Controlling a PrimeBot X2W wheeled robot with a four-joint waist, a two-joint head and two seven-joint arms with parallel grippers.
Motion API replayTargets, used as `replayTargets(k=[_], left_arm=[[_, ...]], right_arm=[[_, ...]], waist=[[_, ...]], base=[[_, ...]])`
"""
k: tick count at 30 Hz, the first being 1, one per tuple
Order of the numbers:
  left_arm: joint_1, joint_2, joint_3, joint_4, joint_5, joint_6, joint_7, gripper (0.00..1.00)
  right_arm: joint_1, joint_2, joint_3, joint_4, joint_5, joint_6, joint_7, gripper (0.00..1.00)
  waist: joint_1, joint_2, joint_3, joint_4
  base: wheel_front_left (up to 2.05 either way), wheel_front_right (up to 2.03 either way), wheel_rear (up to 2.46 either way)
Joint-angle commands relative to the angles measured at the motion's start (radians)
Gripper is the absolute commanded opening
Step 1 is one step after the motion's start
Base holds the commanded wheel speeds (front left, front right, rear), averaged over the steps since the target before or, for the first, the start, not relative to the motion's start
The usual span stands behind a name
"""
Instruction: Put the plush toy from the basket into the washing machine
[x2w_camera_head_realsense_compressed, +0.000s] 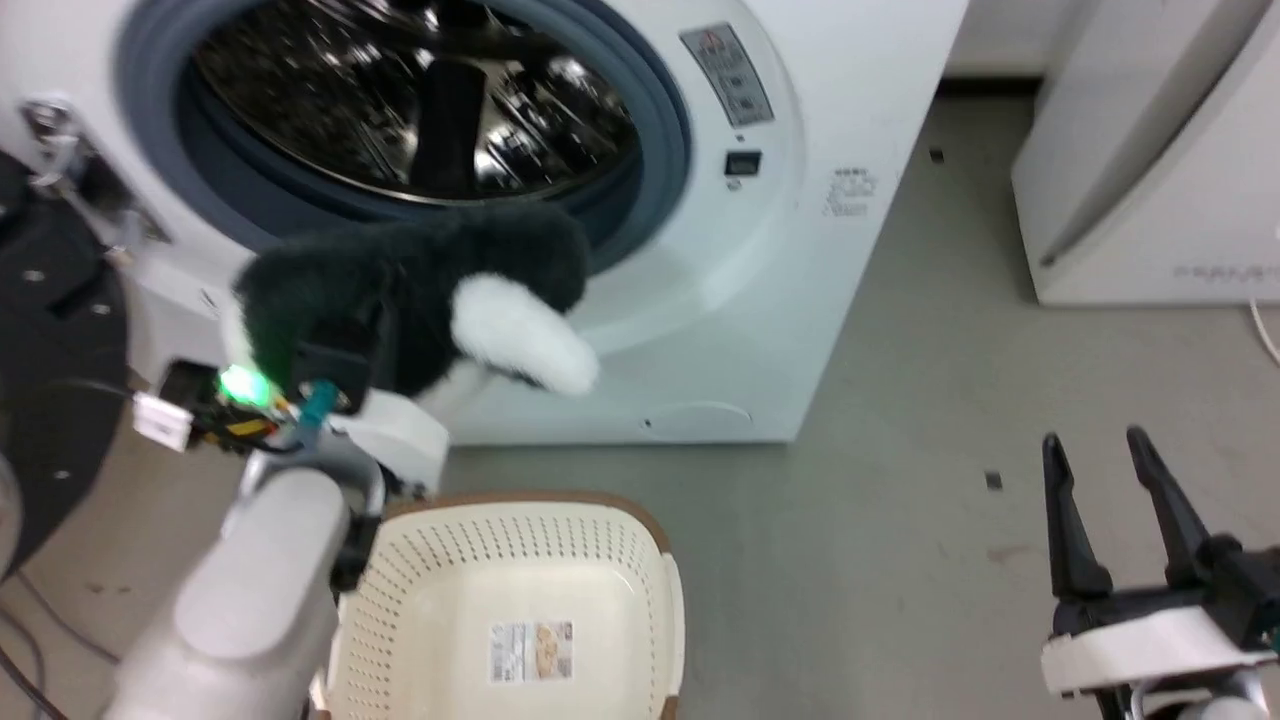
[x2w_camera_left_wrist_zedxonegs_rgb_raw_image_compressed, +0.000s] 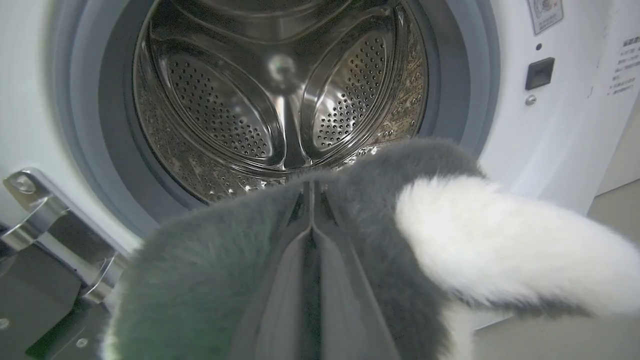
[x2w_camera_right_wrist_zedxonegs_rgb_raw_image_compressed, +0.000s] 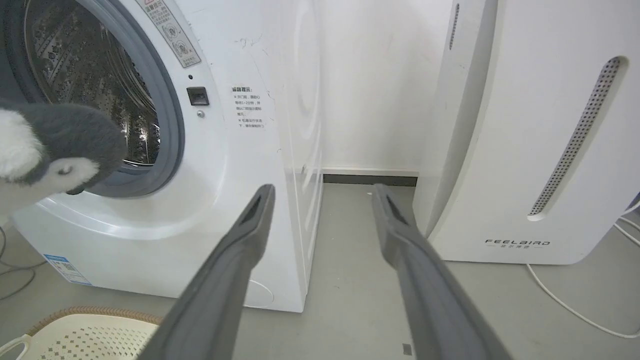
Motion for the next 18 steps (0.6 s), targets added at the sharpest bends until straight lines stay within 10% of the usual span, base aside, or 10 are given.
replayTargets(k=[1,18], left_arm=[[-0.027,0.006,0.015,-0.007,0.009,-0.003,-0.006,0.00],[-0.296,0.082,0.200,0.076,0.087,-0.070,-0.006,0.00]], right_arm=[[-0.019,-0.001,0.001,-0.006,-0.001,-0.001,-0.004,1.00],[-0.153,-0.001,0.037,-0.015,0.050,-0.001,-0.004,1.00]], waist=[[0.0000,0.0000,0.045,-0.031],[0.0000,0.0000,0.280,-0.179]], base=[[0.00,0.00,0.00],[0.00,0.00,0.00]])
